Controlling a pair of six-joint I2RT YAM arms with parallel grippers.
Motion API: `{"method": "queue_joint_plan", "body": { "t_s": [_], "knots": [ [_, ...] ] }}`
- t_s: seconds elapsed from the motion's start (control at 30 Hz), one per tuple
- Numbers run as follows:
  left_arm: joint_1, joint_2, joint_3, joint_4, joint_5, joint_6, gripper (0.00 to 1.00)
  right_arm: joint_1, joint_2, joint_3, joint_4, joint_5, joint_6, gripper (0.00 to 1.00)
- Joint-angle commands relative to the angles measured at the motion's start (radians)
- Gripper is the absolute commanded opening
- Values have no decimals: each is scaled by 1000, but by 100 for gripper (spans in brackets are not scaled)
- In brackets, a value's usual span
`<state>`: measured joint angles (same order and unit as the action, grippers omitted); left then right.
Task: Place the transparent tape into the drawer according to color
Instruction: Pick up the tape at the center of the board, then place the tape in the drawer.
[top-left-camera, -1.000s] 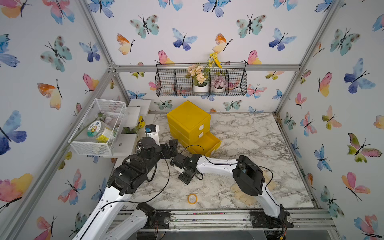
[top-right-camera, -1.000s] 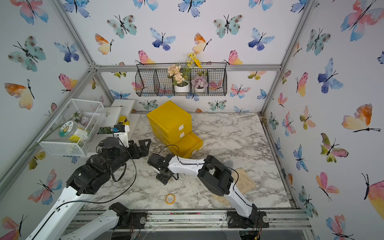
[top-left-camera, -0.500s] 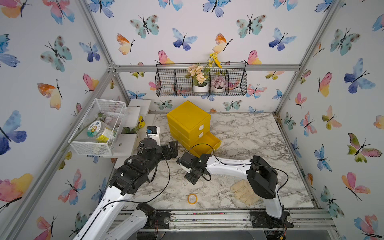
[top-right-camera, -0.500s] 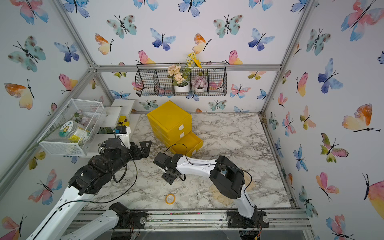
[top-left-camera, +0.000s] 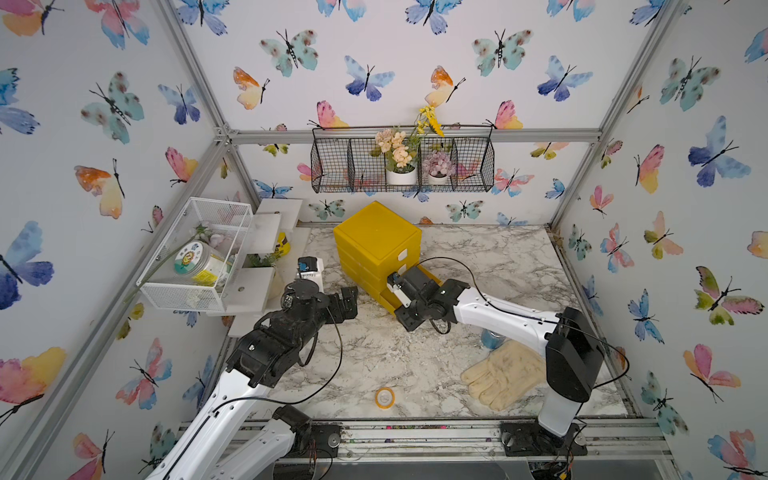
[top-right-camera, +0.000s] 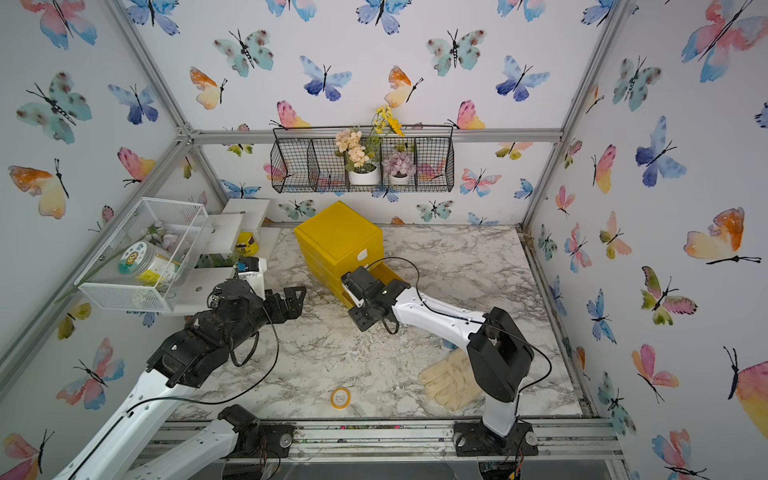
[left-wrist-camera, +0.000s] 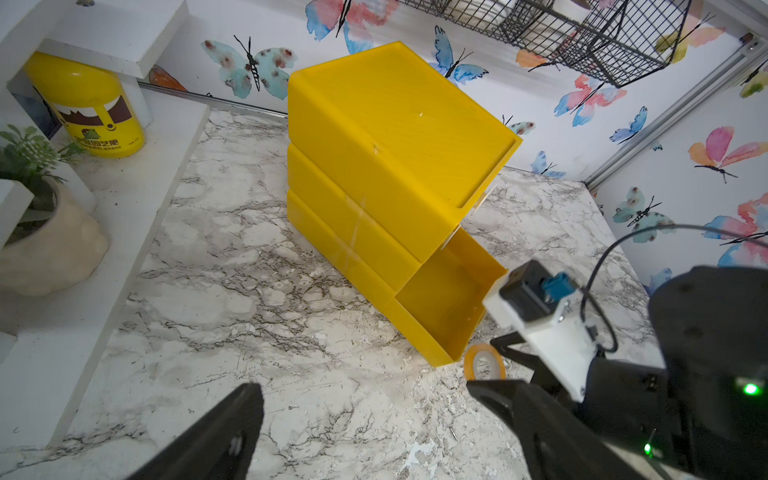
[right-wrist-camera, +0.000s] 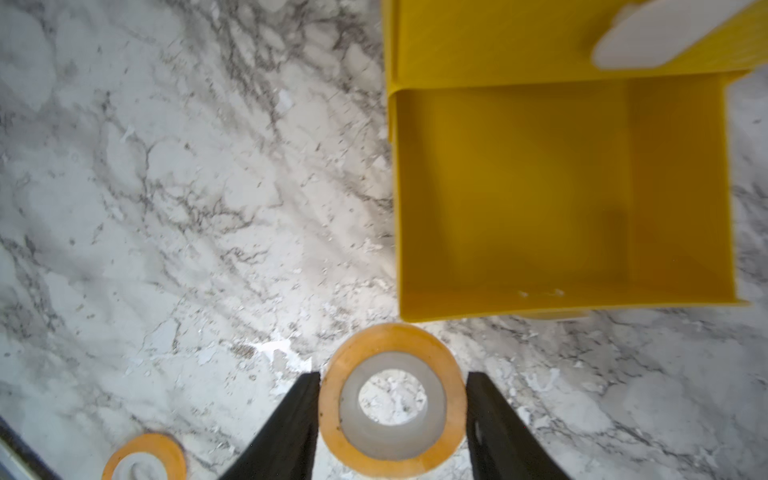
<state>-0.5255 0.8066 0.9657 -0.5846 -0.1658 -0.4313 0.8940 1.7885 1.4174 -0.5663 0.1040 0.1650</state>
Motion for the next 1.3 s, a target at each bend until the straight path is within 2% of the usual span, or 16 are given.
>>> {"method": "queue_joint_plan", "body": {
  "t_s": [0.0, 0.23, 0.47, 0.6, 0.73, 1.0, 1.27],
  "knots": [
    [-1, -1, -37, 11, 37, -16, 99, -77, -1, 17, 88, 27, 9, 45],
    [-1, 8, -105, 18, 134, -36, 99, -163, 139, 131, 129, 39, 13, 46],
    [-24, 36, -181, 27, 216, -81, 99, -187, 201, 127, 181, 43, 31, 46],
    [-57, 45, -225, 49, 221, -99, 99, -187, 213, 115, 195, 36, 35, 57],
    [-74, 61, -245, 52, 221, -105, 99, -187, 210, 117, 194, 34, 41, 62],
    [-107, 88, -260, 56, 227, -113, 99, -187, 90, 27, 238, 7, 90, 62],
    [-158, 148, -266, 52, 264, -98, 99, -187, -114, -198, 350, -75, 151, 62]
  ]
}}
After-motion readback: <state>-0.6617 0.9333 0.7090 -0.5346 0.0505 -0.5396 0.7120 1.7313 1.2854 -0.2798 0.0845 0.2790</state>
